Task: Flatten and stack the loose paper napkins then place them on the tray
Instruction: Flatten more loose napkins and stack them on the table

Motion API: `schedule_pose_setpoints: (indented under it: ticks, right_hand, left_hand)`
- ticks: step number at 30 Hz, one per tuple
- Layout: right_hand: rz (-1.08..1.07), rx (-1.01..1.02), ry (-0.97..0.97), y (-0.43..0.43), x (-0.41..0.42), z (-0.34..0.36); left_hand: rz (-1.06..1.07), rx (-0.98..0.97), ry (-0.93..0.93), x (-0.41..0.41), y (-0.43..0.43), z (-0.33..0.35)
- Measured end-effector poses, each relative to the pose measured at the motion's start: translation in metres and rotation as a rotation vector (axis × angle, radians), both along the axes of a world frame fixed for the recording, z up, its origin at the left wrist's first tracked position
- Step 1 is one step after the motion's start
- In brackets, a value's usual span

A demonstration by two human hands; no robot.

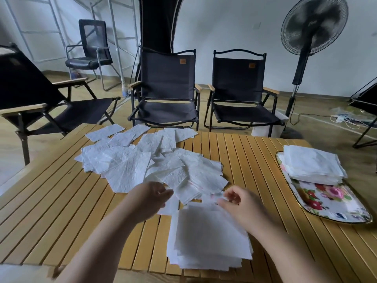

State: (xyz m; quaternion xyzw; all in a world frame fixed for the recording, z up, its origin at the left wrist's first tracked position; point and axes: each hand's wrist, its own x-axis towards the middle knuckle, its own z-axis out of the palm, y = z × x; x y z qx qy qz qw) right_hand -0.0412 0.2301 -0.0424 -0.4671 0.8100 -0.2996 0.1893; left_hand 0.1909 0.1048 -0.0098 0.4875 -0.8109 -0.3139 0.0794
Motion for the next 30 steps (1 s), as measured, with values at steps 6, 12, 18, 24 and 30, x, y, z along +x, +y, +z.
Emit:
schedule_pose_setpoints:
  ticks: [6, 12, 18, 24, 30]
  right_hand:
    - [0.151, 0.052, -0.006, -0.087, -0.002, 0.009]
    - [0.377, 0.106, 0.236, -0.187, 0.013, -0.001]
    - [0.467, 0.181, 0.298, -0.232, 0.018, -0.032]
    - [0.411, -0.112, 0.229, -0.227, 0.008, -0.026]
    - [0.424, -0.282, 0.106, -0.169, 0.007, 0.017]
  left_hand:
    - [0.09, -0.04, 0.022, -0.005, -0.044, 0.0]
    - [0.172, 0.027, -0.002, -0.004, -0.053, -0.03]
    - [0.143, 0.104, 0.092, 0.005, -0.06, -0.034]
    - [0.213, 0.096, 0.241, 0.011, -0.071, -0.031]
    - [0.322, -0.114, 0.295, 0.007, -0.061, -0.026]
